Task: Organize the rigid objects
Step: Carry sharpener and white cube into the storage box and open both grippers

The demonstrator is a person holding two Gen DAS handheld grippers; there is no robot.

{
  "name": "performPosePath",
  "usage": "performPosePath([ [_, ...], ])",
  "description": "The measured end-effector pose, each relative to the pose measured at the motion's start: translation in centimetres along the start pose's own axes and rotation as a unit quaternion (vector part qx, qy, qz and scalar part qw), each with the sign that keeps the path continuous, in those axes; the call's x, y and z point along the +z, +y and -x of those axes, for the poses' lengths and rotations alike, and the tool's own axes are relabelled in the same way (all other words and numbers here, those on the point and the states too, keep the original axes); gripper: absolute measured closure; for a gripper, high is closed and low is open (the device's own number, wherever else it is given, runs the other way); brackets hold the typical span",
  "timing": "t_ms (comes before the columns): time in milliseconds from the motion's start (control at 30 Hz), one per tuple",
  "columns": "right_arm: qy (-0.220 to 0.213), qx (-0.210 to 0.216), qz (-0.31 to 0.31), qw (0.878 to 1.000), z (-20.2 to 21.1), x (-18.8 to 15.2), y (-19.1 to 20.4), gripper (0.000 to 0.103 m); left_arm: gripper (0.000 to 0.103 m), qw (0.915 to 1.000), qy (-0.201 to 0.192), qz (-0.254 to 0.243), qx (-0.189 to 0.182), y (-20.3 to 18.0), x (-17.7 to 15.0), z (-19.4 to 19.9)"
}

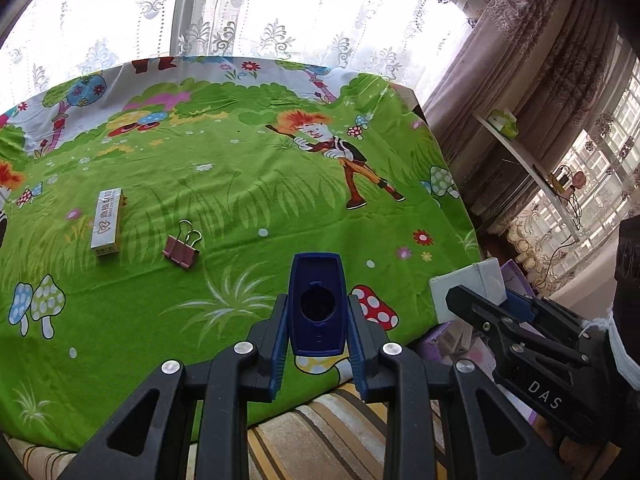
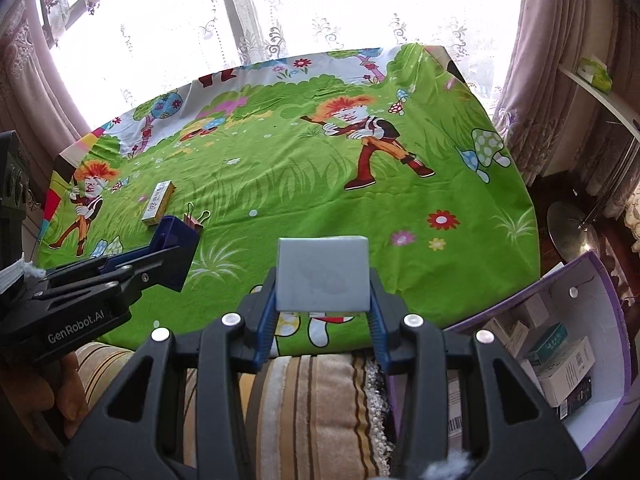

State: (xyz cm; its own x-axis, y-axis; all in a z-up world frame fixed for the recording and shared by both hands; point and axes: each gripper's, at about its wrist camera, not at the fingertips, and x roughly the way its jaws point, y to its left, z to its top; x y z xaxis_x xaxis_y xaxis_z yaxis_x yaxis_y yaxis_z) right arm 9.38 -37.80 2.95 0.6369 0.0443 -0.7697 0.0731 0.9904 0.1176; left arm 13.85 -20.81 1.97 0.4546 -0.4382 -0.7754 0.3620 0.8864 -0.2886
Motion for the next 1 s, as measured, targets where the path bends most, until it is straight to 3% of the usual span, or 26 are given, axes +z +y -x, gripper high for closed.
performPosePath([
  [267, -0.017, -0.056, -0.043, 0.997, 4.2, -1.1, -7.1, 0.059, 0.075, 0.9961, 0.036, -0.058, -0.055, -6.9, -1.4, -0.4],
  [467, -0.024, -0.094, -0.077, 0.992, 6.4, -2.1, -11.5, 0.059, 0.075, 0.9887, 0.060, -0.101, -0.093, -11.9, -3.1, -0.7],
  [833, -0.037, -0.137, -0.098, 0.985, 8.8, -3.5, -14.7, 0.059, 0.074, 0.9775, 0.083, -0.133, -0.142, -16.3, -4.8, -1.4],
  [900, -0.034, -0.140, -0.101, 0.984, 8.9, -3.7, -15.0, 0.056, 0.073, 0.9770, 0.085, -0.134, -0.142, -16.5, -4.9, -1.5],
  [967, -0.037, -0.141, -0.107, 0.984, 9.1, -3.8, -15.2, 0.041, 0.072, 0.9772, 0.085, -0.135, -0.140, -16.5, -5.0, -1.5],
  [1000, -0.039, -0.142, -0.109, 0.983, 9.3, -3.8, -15.3, 0.038, 0.072, 0.9771, 0.084, -0.135, -0.140, -16.5, -5.0, -1.5],
])
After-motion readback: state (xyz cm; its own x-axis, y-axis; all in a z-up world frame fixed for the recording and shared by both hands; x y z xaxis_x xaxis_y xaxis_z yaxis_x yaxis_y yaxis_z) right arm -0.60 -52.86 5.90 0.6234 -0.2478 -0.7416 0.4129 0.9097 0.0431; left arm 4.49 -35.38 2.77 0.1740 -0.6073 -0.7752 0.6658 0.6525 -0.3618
